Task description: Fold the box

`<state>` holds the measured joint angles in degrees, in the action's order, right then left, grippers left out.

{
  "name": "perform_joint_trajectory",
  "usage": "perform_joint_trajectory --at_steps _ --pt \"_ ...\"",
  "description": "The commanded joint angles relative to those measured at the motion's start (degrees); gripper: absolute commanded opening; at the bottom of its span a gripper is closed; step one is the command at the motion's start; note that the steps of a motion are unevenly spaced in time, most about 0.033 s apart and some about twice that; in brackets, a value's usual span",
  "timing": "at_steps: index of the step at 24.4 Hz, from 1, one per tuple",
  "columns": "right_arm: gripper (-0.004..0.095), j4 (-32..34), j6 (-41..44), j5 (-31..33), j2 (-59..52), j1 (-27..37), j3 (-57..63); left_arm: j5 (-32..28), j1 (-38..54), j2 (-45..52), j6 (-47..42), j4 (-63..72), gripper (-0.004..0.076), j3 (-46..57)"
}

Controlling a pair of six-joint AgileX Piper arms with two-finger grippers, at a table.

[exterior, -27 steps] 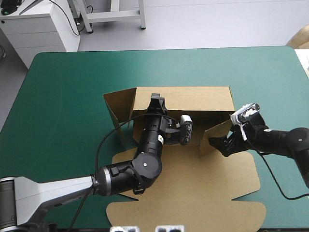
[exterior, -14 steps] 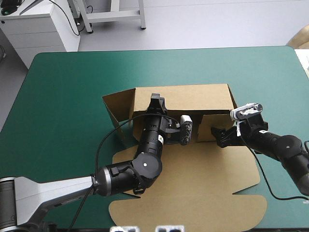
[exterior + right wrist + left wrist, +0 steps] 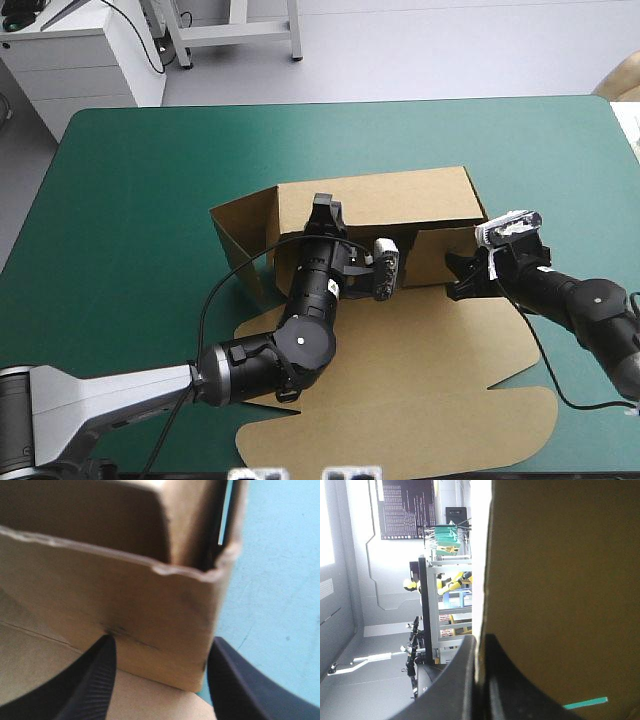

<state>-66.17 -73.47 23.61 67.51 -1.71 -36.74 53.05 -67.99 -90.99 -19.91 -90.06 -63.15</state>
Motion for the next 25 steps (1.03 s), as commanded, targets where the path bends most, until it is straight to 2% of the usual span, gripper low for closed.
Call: perform_joint_trajectory --at_steps 1,3,6,9,15,17,20,22,25 --pt "0.0276 -5.9 -6.9 -0.7 0.5 -0.3 -1.6 1.0 -0.2 2.3 -0.8 -3.9 -0.0008 -1.8" --pt "0.0206 -10.3 -12.4 -0.6 1.3 -0.3 -1.6 0.6 -0.2 2.2 -0.8 -3.9 -0.0008 -1.8" --pt "0.019 -15.0 -19.1 0.9 2.5 -0.3 -1.6 -0.4 -0.2 2.2 -0.8 -3.9 -0.0008 -1.8" --pt "0.0189 -17.3 -20.6 1.6 3.7 -0.3 -1.6 -0.6 -0.2 2.2 -0.8 -3.9 -0.0008 -1.8" --pt "0.0197 -17.4 -20.6 1.5 4.1 -0.3 -1.6 -0.6 -0.2 2.2 -0.8 -3.9 -0.0008 -1.8" --pt "0.027 -16.9 -20.6 1.9 4.1 -0.3 -1.6 -0.6 -0.2 2.2 -0.8 -3.9 -0.0008 -1.8" --pt "0.0532 -16.9 -20.6 2.2 4.1 -0.3 -1.6 -0.6 -0.2 2.2 -0.8 -3.9 -0.0008 -1.8" --pt "0.0672 -17.8 -20.6 1.8 4.1 -0.3 -1.6 -0.6 -0.2 2.2 -0.8 -3.9 -0.0008 -1.8" --pt "0.0688 -20.8 -22.9 -0.2 4.1 -0.3 -1.6 -0.6 -0.2 2.2 -0.8 -3.9 -0.0008 -1.8"
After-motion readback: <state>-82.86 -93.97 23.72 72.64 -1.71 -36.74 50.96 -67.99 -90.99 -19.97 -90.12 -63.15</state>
